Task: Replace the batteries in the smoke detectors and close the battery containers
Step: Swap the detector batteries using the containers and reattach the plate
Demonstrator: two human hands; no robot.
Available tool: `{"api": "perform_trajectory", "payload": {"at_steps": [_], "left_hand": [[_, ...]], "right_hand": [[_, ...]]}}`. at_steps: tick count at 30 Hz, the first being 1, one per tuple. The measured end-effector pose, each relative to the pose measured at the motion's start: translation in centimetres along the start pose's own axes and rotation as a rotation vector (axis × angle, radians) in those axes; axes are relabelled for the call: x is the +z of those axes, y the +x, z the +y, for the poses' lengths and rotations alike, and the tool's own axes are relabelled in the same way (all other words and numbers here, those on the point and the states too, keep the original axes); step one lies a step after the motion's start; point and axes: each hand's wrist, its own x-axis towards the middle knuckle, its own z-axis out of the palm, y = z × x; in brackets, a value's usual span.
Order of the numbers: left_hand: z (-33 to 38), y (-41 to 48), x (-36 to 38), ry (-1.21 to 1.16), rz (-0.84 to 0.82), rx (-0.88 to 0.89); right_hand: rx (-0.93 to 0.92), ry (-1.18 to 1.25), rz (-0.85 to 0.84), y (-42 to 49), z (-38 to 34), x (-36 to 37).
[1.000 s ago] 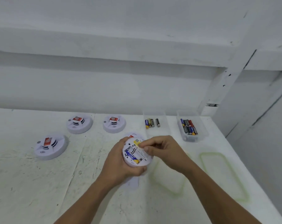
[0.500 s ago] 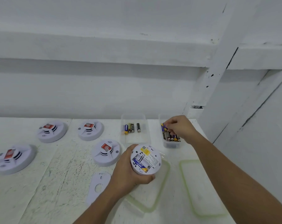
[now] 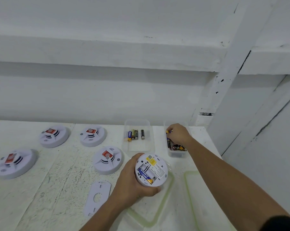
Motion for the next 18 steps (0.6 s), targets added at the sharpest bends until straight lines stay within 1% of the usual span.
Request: {"api": "perform_trajectory", "payload": {"at_steps": [2,7,10,12,13,15,18], "left_hand": [[-0.1,-0.1,-0.2,-0.005,-0.002,-0.013],[0.3,-0.6,-0.8,0.015,-0.031,-0.010],[0.7,-1.1,-0.9,0.021,-0.038,0.006],[0.9,-1.3,-1.0,0.016,-0.045,0.013],[0.9,-1.4,-1.1,0.017,-0.047,0.017],[1.0,-1.6,-1.3,0.014,-0.052,0.018],[1.2,-1.6,-1.5,0.016,-0.068,0.038]], "right_hand": [[0.008,0.047,0.006,-0.1,0.2,-0.1],[0.066,0.332,0.002,-0.7,0.7,-0.4],[0.134,0.689,0.015,-1.9,0.3,-1.5],[0.133,0.963,-0.004,-3.3,-0.4,-2.4],[0.121,1.059,-0.032,-4.2,-0.8,-2.8],[0.089,1.125,-0.115,-6.4,-1.9,-3.2],[0.010,1.040,-0.230,-9.6,-3.2,-2.5]]}}
